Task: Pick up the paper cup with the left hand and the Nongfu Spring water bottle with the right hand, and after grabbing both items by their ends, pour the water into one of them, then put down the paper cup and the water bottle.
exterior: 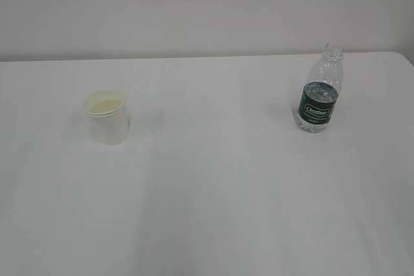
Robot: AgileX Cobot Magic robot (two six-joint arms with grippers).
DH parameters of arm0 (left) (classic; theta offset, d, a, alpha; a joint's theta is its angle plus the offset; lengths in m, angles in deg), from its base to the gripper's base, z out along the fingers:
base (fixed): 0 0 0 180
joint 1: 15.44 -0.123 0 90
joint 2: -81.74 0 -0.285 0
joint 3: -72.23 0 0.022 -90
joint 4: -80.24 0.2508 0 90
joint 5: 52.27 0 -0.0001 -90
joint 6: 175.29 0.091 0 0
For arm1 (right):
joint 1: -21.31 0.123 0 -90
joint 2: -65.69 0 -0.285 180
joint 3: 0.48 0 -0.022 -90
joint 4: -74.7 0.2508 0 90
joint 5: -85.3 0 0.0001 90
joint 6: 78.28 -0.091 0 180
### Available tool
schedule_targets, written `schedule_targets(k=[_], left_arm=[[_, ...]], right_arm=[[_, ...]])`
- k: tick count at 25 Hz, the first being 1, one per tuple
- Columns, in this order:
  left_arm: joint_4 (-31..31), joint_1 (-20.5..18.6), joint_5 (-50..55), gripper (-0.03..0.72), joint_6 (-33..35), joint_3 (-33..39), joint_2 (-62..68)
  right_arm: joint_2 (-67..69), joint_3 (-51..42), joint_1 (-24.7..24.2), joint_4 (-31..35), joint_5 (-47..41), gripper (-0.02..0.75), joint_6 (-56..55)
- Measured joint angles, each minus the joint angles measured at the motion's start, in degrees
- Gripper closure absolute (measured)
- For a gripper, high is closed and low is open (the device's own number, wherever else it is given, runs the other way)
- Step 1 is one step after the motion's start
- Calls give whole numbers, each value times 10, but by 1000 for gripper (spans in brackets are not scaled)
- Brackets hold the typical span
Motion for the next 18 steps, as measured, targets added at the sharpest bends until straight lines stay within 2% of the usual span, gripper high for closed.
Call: schedule_targets(k=[8,18], left_arm=[[-84,0,84,121,0,-3,-2],[-90,0,182,121,0,-3,-2]], right_arm=[[-12,10,0,46,-99,152,11],[-14,35,0,7,-208,152,56]])
